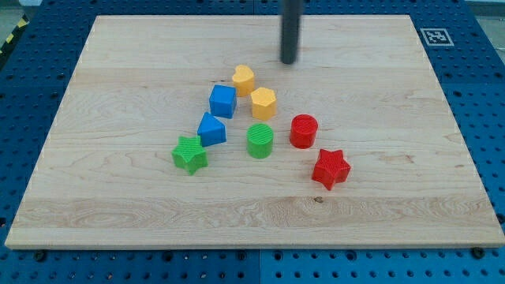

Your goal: Point your arm towards bottom right

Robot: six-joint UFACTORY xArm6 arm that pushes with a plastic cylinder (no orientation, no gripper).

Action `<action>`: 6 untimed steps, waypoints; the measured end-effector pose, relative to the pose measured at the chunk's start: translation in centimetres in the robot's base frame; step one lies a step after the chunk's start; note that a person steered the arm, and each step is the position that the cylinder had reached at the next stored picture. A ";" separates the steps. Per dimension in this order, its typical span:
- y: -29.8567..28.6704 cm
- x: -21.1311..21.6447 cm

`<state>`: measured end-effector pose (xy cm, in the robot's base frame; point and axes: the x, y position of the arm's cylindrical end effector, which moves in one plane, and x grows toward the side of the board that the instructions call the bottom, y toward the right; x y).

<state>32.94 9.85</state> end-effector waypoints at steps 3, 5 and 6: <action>14.2 23.8; 14.2 24.5; 13.8 24.7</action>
